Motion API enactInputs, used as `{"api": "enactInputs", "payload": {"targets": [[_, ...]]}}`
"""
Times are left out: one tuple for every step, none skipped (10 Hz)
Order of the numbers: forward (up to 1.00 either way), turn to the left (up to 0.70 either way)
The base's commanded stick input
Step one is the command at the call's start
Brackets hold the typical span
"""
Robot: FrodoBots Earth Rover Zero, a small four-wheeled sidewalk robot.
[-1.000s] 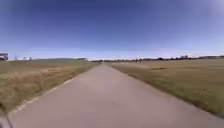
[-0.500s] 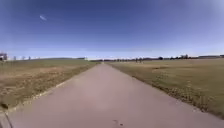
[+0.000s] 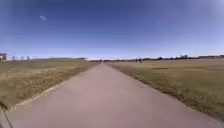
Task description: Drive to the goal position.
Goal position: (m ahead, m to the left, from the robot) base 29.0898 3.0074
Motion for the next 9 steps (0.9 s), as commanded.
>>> {"api": "enactInputs", "payload": {"targets": [[1.00,0.00],[1.00,0.00],[1.00,0.00],[1.00,0.00],[1.00,0.00],[1.00,0.00],[1.00,0.00],[1.00,0.00],[1.00,0.00]]}}
